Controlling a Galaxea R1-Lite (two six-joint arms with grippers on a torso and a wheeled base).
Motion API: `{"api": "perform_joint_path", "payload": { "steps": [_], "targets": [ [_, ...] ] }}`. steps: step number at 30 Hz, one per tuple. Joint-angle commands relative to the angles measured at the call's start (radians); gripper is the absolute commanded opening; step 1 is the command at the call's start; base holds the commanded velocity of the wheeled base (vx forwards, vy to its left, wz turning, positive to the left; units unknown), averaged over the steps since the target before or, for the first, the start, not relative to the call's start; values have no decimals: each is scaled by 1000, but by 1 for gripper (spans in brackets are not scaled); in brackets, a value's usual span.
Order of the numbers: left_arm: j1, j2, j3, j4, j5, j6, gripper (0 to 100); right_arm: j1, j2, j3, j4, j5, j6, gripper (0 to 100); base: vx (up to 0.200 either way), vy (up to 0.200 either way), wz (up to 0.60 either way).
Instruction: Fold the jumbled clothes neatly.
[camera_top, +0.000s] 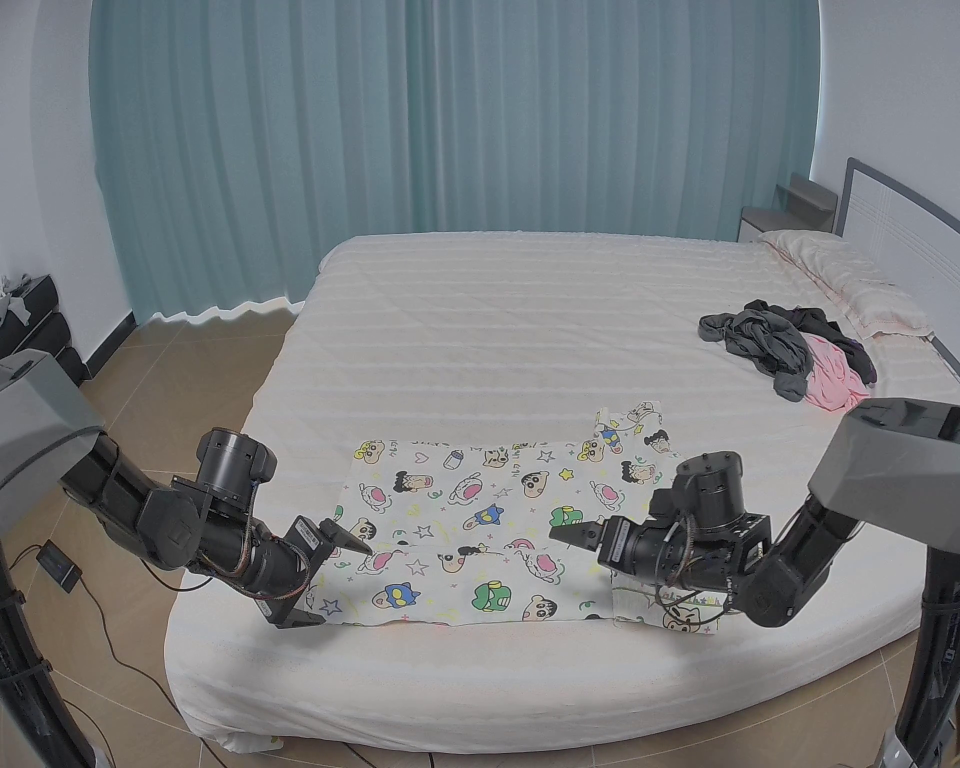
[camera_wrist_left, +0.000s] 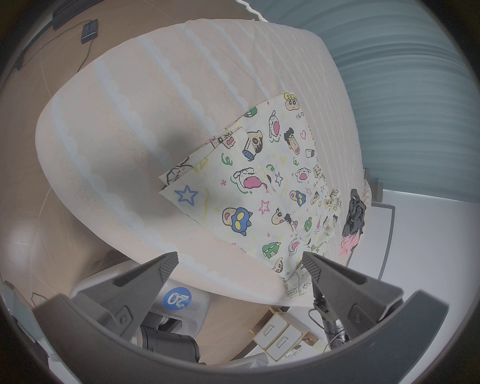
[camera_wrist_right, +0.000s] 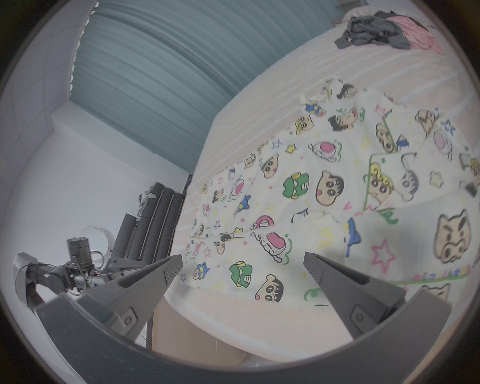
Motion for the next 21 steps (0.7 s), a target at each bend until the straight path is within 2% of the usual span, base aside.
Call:
{"api": "perform_joint_path", "payload": {
  "steps": [1,2,6,7,10,11,12,16,21],
  "targets": [
    [0,1,0,0,0,1,100,-109,-142,129,-7,47,-40,100,0,0,0],
    [0,-1,0,0,0,1,100,-180,-168,197,-7,103,-83,100,0,0,0],
    [0,-1,0,0,0,1,100,-376,-166,313,-10,248,-250,100,0,0,0],
    [0,-1,0,0,0,1,100,-448,-160,335,-10,309,-314,100,0,0,0],
    [0,-1,0,-2,0,1,100,-574,-130,347,-10,467,-408,100,0,0,0],
    [0,-1,0,-2,0,1,100,-592,-122,345,-10,496,-420,100,0,0,0],
    [0,1,2,-2,0,1,100,-661,-67,324,-12,593,-457,100,0,0,0],
    [0,1,2,-2,0,3,100,-673,-8,272,-10,596,-480,100,0,0,0],
    [-2,1,3,0,1,3,100,-650,67,224,-10,596,-508,100,0,0,0]
  ]
}}
